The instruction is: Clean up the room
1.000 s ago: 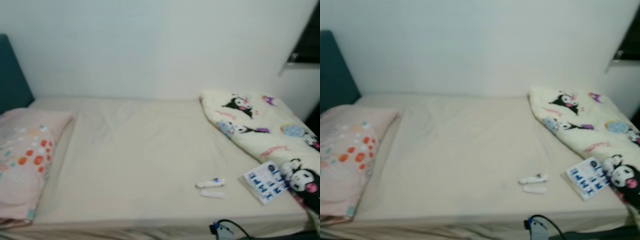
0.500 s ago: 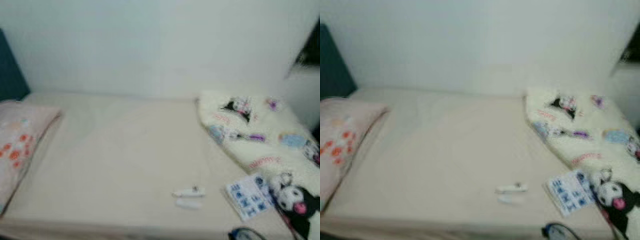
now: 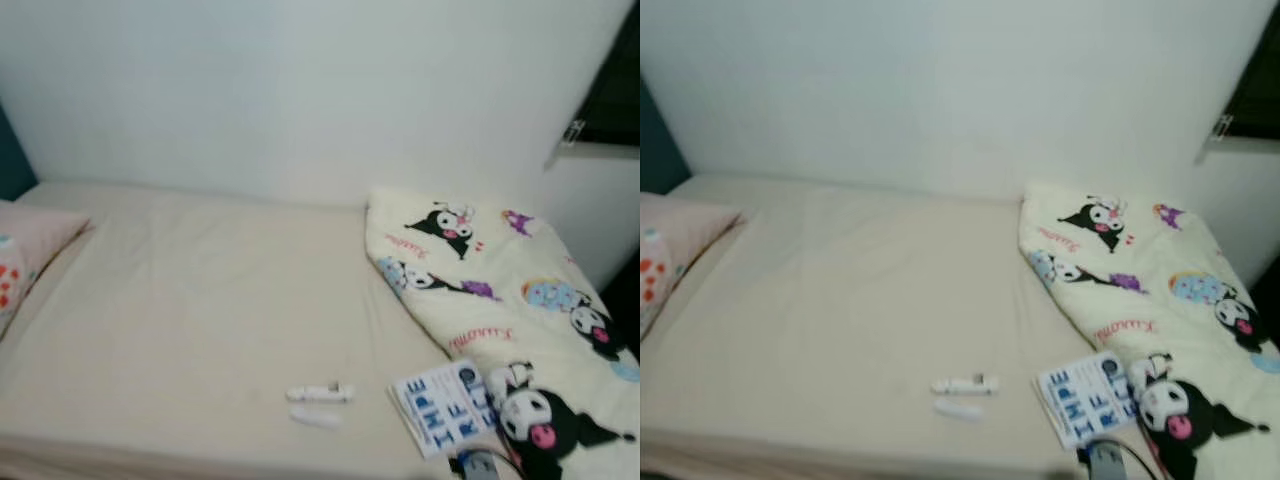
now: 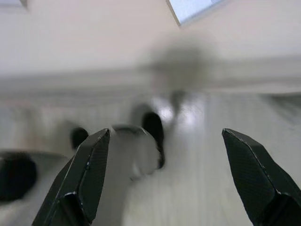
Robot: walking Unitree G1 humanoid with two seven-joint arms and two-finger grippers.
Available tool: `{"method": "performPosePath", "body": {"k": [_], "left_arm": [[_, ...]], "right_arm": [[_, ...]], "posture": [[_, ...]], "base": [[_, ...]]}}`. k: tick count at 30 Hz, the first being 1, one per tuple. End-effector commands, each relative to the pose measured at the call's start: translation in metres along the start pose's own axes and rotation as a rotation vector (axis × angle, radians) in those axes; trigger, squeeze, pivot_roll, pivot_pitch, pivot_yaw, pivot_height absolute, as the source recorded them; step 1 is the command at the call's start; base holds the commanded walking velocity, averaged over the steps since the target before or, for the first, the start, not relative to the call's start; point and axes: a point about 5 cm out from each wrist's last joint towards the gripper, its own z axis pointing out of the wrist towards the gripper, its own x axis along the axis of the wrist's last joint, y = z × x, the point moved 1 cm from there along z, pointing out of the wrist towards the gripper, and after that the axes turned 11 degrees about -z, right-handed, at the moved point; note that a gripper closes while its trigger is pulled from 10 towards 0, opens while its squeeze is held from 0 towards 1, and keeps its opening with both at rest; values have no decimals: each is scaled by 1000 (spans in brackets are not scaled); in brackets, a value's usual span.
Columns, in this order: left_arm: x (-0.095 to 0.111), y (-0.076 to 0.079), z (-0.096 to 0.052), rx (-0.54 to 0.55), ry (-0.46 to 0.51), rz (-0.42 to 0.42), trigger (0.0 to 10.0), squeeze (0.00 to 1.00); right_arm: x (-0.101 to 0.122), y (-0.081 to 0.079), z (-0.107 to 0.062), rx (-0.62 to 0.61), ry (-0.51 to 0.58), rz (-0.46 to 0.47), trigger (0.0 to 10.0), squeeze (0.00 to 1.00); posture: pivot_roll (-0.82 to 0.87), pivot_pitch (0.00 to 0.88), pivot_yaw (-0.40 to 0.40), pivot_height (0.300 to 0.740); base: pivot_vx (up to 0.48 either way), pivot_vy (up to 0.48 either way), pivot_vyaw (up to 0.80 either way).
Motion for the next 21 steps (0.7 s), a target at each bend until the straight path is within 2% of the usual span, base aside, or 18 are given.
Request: {"method": "performPosePath", "body": {"k": [1, 2, 3, 5, 6, 7, 9, 10, 11, 12, 15, 17, 18, 19, 21], "left_arm": [[-2, -1, 0, 10, -11, 3, 10000, 0], [-2, -1, 0, 10, -11, 3, 10000, 0], [-1, -1, 0, 13, -9, 1, 10000, 0], [0, -1, 0, 13, -8, 3, 10000, 0], [2, -2, 0, 20, -1, 7, 10000, 0], [2, -2, 0, 20, -1, 7, 10000, 0], [4, -5, 0, 43, 12, -6, 10000, 0], [4, -5, 0, 43, 12, -6, 10000, 0], [4, -7, 0, 55, 18, -15, 10000, 0], [5, -13, 0, 90, 32, -42, 10000, 0], [16, -29, -1, 177, 82, -120, 10000, 0], [19, -34, -2, 201, 97, -143, 10000, 0], [26, -42, -3, 233, 123, -183, 10000, 0], [42, -54, -5, 282, 179, -270, 10000, 0], [47, -57, -6, 292, 196, -297, 10000, 0]], "right_arm": [[12, -4, 2, -2, 46, 16, 10000, 0], [12, -4, 2, -2, 46, 16, 10000, 0], [29, -2, 4, 3, 101, 26, 10000, 0], [35, -1, 4, 6, 119, 25, 10000, 0], [73, 0, 5, 45, 232, 7, 10000, 0], [73, 0, 5, 45, 232, 7, 10000, 0], [110, 0, 2, 81, 336, -36, 10000, 0], [110, 0, 2, 81, 336, -36, 10000, 0], [122, -1, 1, 90, 364, -55, 10000, 0], [146, -4, -3, 113, 435, -75, 10000, 0], [182, -9, -11, 153, 549, -103, 10000, 0], [191, -11, -14, 162, 575, -113, 10000, 0], [200, -13, -16, 169, 601, -149, 10000, 0], [213, -19, -21, 181, 639, -230, 10000, 0], [217, -21, -22, 185, 648, -255, 10000, 0]], "posture": [[-103, 0, -30, 740], [-103, 0, -30, 740], [-104, 0, -29, 740], [-104, 0, -29, 740], [-105, 0, -28, 740], [-105, 0, -28, 740], [-105, 0, -28, 740], [-105, 0, -28, 740], [-105, 0, -28, 740], [-104, 0, -29, 730], [-104, 0, -29, 715], [-104, 0, -29, 710], [-104, 0, -29, 705], [-104, 0, -29, 695], [-104, 0, -29, 690]], "base": [[0, 0, 0], [0, 0, 0], [0, 0, 0], [0, 0, 0], [0, 0, 0], [0, 0, 0], [0, 0, 0], [0, 0, 0], [0, 0, 0], [0, 0, 0], [0, 0, 0], [0, 0, 0], [0, 0, 0], [0, 0, 0], [0, 0, 0]]}}
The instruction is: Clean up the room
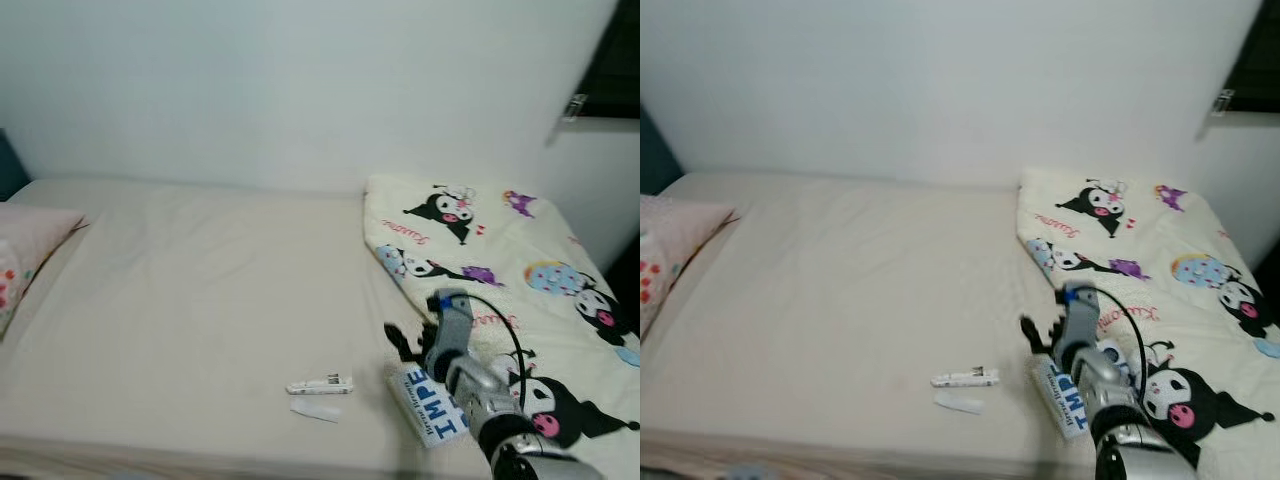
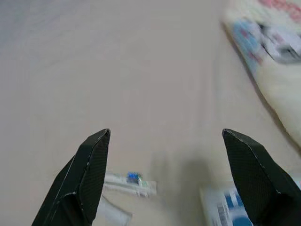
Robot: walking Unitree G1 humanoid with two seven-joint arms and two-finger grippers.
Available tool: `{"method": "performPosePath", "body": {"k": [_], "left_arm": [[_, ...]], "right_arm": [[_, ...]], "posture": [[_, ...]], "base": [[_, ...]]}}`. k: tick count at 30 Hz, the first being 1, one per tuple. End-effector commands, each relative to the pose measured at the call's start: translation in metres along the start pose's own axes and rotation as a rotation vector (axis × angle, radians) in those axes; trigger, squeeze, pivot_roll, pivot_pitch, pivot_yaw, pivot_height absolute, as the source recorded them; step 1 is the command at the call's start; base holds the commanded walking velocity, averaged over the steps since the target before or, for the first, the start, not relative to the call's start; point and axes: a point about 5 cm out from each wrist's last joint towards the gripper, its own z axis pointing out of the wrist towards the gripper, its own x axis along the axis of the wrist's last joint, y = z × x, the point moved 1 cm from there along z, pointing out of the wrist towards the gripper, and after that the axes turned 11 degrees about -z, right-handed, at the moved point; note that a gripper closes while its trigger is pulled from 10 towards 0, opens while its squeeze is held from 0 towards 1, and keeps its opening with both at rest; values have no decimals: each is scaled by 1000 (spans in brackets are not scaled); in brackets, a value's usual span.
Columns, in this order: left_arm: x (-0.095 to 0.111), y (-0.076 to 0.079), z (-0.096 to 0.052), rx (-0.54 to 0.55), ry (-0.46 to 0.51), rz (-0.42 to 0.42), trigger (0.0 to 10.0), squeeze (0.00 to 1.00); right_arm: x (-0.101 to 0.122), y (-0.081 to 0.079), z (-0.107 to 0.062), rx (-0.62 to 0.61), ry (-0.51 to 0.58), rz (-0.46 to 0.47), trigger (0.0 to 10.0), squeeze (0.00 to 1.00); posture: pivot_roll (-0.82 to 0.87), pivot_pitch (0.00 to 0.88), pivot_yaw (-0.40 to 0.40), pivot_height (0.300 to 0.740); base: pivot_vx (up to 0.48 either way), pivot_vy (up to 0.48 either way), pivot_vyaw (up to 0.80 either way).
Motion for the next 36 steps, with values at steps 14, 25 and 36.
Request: {"method": "performPosePath", "body": {"k": [14, 25, 36], "left_arm": [[135, 58, -16, -396, 385, -417, 10000, 0], [149, 142, -65, -1077, 337, -431, 10000, 0], [166, 169, -116, -1274, 689, 18, 10000, 0]], "right_arm": [[16, 0, 7, 6, -22, -225, 10000, 0], [-9, 48, -19, -271, -92, -33, 10000, 0], [-18, 71, -35, -396, -83, 111, 10000, 0]], "posture": [[-101, 0, -34, 640], [-109, 0, -37, 595], [-114, 0, -44, 560]], "base": [[0, 0, 0], [0, 0, 0], [0, 0, 0]]}}
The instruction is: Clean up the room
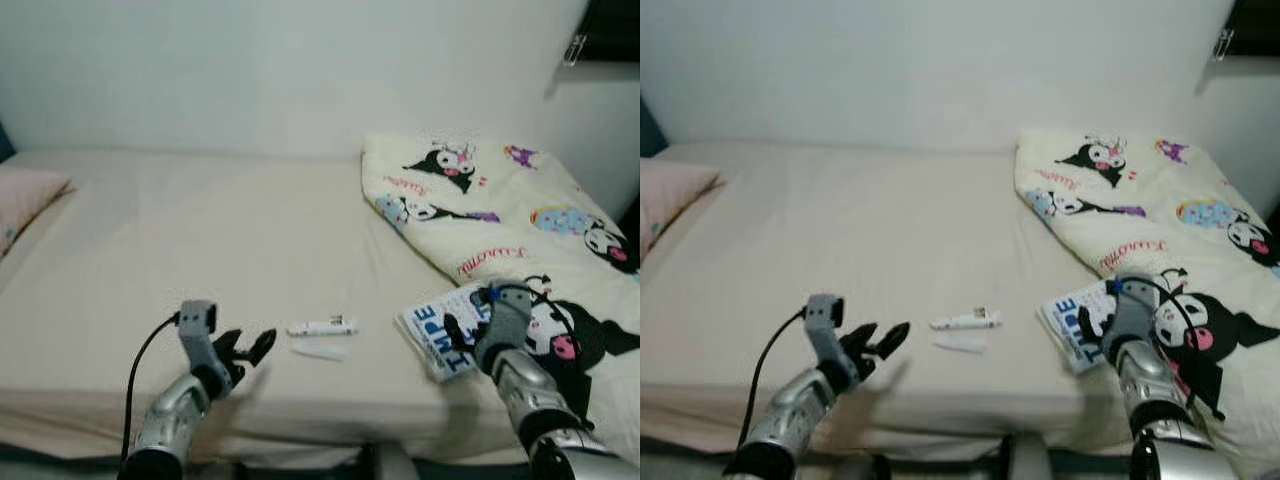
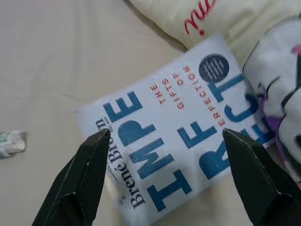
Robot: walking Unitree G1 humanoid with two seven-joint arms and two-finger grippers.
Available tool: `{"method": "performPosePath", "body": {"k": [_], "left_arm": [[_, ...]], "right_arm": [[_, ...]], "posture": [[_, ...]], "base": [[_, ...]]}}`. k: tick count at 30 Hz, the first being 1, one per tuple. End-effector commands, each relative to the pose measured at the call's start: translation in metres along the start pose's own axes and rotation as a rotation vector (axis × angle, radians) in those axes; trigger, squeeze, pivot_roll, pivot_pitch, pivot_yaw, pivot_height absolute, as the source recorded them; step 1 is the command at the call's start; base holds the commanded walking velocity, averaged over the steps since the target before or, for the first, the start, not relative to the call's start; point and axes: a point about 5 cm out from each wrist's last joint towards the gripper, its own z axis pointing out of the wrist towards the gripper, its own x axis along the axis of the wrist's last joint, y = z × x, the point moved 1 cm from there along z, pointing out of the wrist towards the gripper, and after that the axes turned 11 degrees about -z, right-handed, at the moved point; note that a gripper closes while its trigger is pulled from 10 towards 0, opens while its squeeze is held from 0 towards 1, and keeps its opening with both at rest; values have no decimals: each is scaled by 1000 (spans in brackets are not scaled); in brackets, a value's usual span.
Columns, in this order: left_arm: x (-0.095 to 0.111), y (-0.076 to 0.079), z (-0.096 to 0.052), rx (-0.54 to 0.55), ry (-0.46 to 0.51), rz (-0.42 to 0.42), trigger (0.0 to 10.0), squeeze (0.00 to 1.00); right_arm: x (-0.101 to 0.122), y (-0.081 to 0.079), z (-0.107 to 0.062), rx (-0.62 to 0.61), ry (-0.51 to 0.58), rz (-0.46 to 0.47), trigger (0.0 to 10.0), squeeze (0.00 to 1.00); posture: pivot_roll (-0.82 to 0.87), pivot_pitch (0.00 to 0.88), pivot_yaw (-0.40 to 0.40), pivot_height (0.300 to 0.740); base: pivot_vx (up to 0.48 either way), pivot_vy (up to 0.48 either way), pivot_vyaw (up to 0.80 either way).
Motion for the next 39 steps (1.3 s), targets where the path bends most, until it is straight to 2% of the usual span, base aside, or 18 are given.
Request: {"method": "performPosePath", "body": {"k": [1, 2, 3, 4, 5, 6, 9, 10, 12, 14, 16, 17, 20, 23, 30, 34, 37, 39], "left_arm": [[18, 20, 11, -97, 17, 236, 10000, 0], [18, 20, 11, -97, 17, 236, 10000, 0], [22, 25, 13, -116, 21, 294, 10000, 0], [22, 25, 13, -116, 21, 294, 10000, 0], [25, 31, 17, -133, 18, 366, 10000, 0], [25, 31, 17, -133, 18, 366, 10000, 0], [19, 50, 24, -224, -48, 638, 10000, 0], [19, 50, 24, -224, -48, 638, 10000, 0], [13, 58, 27, -262, -67, 733, 10000, 0], [12, 60, 29, -267, -67, 749, 10000, 0], [9, 64, 31, -293, -81, 806, 10000, 0], [9, 64, 31, -293, -81, 806, 10000, 0], [3, 64, 31, -296, -109, 908, 10000, 0], [7, 64, 33, -247, -65, 969, 10000, 0], [10, 63, 33, -219, -42, 1026, 10000, 0], [-9, 68, 29, -304, -117, 1085, 10000, 0], [-28, 73, 25, -418, -221, 1166, 10000, 0], [-30, 74, 24, -440, -237, 1196, 10000, 0]], "right_arm": [[-9, 2, -2, -34, -26, 119, 10000, 0], [-9, 2, -2, -34, -26, 119, 10000, 0], [-11, 2, -3, -39, -28, 147, 10000, 0], [-11, 2, -3, -39, -28, 147, 10000, 0], [-13, 1, -3, -38, -27, 189, 10000, 0], [-13, 1, -3, -38, -27, 189, 10000, 0], [-20, -3, -5, -40, -31, 298, 10000, 0], [-20, -3, -5, -40, -31, 298, 10000, 0], [-25, -3, -7, -59, -34, 365, 10000, 0], [-28, -2, -8, -67, -35, 389, 10000, 0], [-33, 1, -10, -82, -21, 494, 10000, 0], [-33, 1, -10, -82, -21, 494, 10000, 0], [-38, 5, -15, -62, 43, 679, 10000, 0], [-45, 9, -20, -57, 80, 789, 10000, 0], [-46, 13, -22, -66, 106, 837, 10000, 0], [-29, 16, -18, -36, 200, 878, 10000, 0], [-13, 15, -14, -7, 276, 901, 10000, 0], [-8, 15, -13, 1, 300, 905, 10000, 0]], "posture": [[-117, 0, -42, 550], [-117, 0, -42, 550], [-118, 0, -41, 545], [-118, 0, -41, 545], [-120, 0, -41, 540], [-120, 0, -41, 540], [-128, 0, -35, 525], [-128, 0, -35, 525], [-132, 0, -34, 515], [-132, 0, -34, 510], [-141, 0, -28, 500], [-141, 0, -28, 500], [-137, 0, -16, 485], [-130, 0, -12, 485], [-122, 0, -8, 485], [-103, 61, 29, 485], [-109, 119, 61, 485], [-110, 144, 72, 485]], "base": [[0, 0, 0], [0, 0, 0], [0, 0, 0], [0, 0, 0], [0, 0, 0], [0, 0, 0], [0, 0, 0], [0, 0, 0], [0, 0, 0], [0, 0, 0], [0, 0, 0], [0, 0, 0], [0, 0, 0], [0, 0, 0], [0, 0, 0], [0, 0, 0], [0, 0, 0], [0, 0, 0]]}}
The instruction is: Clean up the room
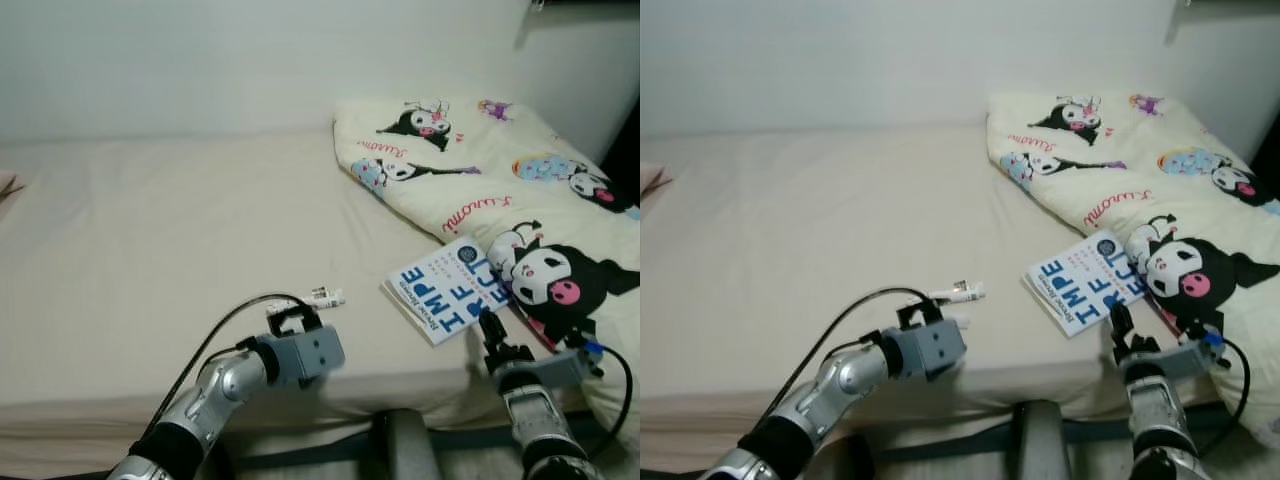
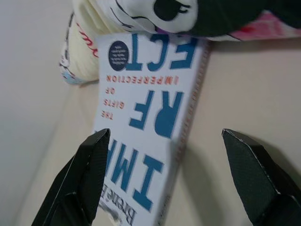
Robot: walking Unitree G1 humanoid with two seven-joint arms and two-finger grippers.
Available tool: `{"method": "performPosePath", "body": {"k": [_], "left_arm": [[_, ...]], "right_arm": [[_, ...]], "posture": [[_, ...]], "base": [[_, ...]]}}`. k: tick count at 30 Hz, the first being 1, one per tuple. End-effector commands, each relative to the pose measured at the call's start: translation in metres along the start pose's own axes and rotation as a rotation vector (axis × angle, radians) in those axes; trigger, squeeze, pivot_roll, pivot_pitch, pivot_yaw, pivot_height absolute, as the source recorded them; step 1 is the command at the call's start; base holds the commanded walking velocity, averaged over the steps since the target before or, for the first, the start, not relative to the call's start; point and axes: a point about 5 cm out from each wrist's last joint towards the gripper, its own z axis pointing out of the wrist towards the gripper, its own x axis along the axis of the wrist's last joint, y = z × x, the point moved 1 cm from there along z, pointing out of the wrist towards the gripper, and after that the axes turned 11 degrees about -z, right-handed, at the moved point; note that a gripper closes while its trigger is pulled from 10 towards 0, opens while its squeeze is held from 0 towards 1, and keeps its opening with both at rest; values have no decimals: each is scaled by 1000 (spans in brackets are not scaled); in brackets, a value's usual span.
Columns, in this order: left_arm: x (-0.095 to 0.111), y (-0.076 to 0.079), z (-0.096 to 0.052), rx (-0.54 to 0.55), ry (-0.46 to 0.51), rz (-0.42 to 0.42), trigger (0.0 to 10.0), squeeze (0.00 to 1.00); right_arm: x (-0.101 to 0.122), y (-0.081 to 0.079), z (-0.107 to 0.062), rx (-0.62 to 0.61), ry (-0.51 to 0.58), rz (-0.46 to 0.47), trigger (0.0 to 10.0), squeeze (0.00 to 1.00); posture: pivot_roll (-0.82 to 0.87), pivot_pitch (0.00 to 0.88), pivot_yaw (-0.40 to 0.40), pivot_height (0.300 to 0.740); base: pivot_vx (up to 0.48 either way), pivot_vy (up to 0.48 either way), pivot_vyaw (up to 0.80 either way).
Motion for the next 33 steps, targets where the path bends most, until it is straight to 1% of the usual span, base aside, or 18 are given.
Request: {"method": "performPosePath", "body": {"k": [1, 2, 3, 4, 7, 9, 10, 11, 13, 15, 16, 19, 22, 27, 28, 30, 31, 33], "left_arm": [[-7, 3, -6, -49, -33, 63, 10000, 0], [-7, 3, -6, -49, -33, 63, 10000, 0], [-7, 2, -6, -50, -39, 98, 10000, 0], [-6, -6, -4, -24, -48, 136, 10000, 0], [-5, -11, -3, -4, -54, 160, 10000, 0], [2, -38, 0, 108, -53, 181, 10000, 0], [2, -38, 0, 108, -53, 181, 10000, 0], [5, -48, -1, 142, -56, 193, 10000, 0], [7, -57, -3, 165, -59, 217, 10000, 0], [8, -59, -3, 169, -60, 223, 10000, 0], [8, -63, -5, 182, -64, 226, 10000, 0], [6, -73, -12, 193, -90, 248, 10000, 0], [2, -77, -17, 198, -109, 252, 10000, 0], [0, -82, -22, 221, -123, 253, 10000, 0], [1, -86, -26, 238, -130, 251, 10000, 0], [1, -86, -26, 238, -130, 251, 10000, 0], [4, -87, -25, 244, -122, 252, 10000, 0], [7, -86, -25, 246, -118, 253, 10000, 0]], "right_arm": [[1, -6, 1, 31, 33, 41, 10000, 0], [1, -6, 1, 31, 33, 41, 10000, 0], [6, -9, 2, 55, 63, 51, 10000, 0], [12, -14, 3, 86, 96, 62, 10000, 0], [17, -18, 4, 107, 116, 69, 10000, 0], [26, -27, 4, 149, 145, 87, 10000, 0], [26, -27, 4, 149, 145, 87, 10000, 0], [27, -30, 3, 162, 147, 96, 10000, 0], [25, -33, -1, 176, 144, 119, 10000, 0], [23, -34, -2, 179, 140, 131, 10000, 0], [21, -34, -4, 183, 133, 154, 10000, 0], [2, -39, -6, 182, 53, 206, 10000, 0], [-5, -43, -7, 186, 39, 251, 10000, 0], [-6, -48, -7, 201, 39, 299, 10000, 0], [-5, -53, -1, 206, 23, 338, 10000, 0], [-5, -53, -1, 206, 23, 338, 10000, 0], [-6, -58, 6, 205, -7, 334, 10000, 0], [-5, -61, 8, 209, -17, 336, 10000, 0]], "posture": [[-109, 179, 87, 485], [-109, 179, 87, 485], [-108, 193, 94, 485], [-105, 221, 106, 485], [-105, 221, 106, 485], [-98, 301, 133, 485], [-98, 301, 133, 485], [-92, 328, 139, 485], [-87, 351, 143, 485], [-87, 351, 143, 485], [-68, 375, 149, 485], [-48, 398, 155, 485], [-26, 420, 166, 485], [-15, 429, 174, 485], [0, 438, 175, 485], [0, 438, 175, 485], [5, 443, 176, 485], [10, 446, 178, 485]], "base": [[0, 0, 0], [0, 0, 0], [0, 0, 0], [0, 0, 0], [0, 0, 0], [0, 0, 0], [0, 0, 0], [0, 0, 0], [0, 0, 0], [0, 0, 0], [0, 0, 0], [0, 0, 0], [0, 0, 0], [0, 0, 0], [0, 0, 0], [0, 0, 0], [0, 0, 0], [0, 0, 0]]}}
